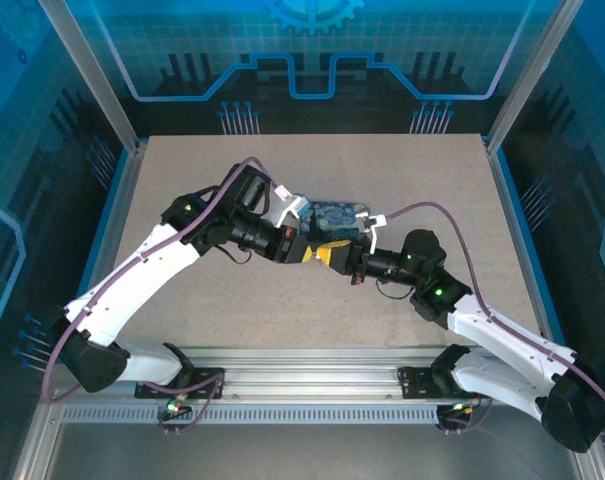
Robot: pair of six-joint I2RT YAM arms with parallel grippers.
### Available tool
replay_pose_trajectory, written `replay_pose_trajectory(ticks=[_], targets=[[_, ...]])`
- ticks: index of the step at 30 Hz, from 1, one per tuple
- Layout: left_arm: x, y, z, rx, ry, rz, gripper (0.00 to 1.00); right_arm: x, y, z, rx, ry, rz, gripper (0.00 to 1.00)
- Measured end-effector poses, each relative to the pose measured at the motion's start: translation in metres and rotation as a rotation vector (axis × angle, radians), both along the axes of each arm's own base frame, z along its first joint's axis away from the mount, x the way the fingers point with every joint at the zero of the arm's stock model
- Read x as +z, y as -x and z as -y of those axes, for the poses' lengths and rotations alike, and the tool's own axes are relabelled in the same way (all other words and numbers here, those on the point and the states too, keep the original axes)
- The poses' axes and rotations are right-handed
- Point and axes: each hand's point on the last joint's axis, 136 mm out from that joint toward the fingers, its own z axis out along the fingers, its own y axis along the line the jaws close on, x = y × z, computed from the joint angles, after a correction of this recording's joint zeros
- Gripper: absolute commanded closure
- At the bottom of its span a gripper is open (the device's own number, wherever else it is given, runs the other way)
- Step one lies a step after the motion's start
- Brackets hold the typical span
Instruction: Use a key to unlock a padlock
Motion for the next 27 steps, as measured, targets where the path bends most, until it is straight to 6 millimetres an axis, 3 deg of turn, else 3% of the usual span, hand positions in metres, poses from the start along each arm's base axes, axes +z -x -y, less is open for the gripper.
replay_pose_trajectory(ticks=[3,8,10,14,18,27], targets=[[0.001,0.001,0.000,-0.001,0.002,0.002,1.00,0.000,0.001,0.000,0.006,0.002,0.002,1.00],[-0.001,-0.007,-0.001,0.034,0.015,-0.009,0.60,0.002,0.004,0.002,0.002,0.040,0.026,1.00],[-0.003,-0.017,-0.007,0.086,0.025,-0.023,0.58,0.005,0.001,0.005,-0.026,0.075,0.044,1.00],[-0.006,-0.043,-0.031,0.236,0.060,-0.058,0.46,0.016,-0.009,0.011,-0.119,0.193,0.119,1.00],[-0.001,-0.060,-0.051,0.360,0.109,-0.076,0.42,0.032,-0.020,0.014,-0.198,0.326,0.221,1.00],[0.016,-0.086,-0.062,0.514,0.258,-0.124,0.36,0.037,-0.046,0.013,-0.350,0.676,0.504,1.00]])
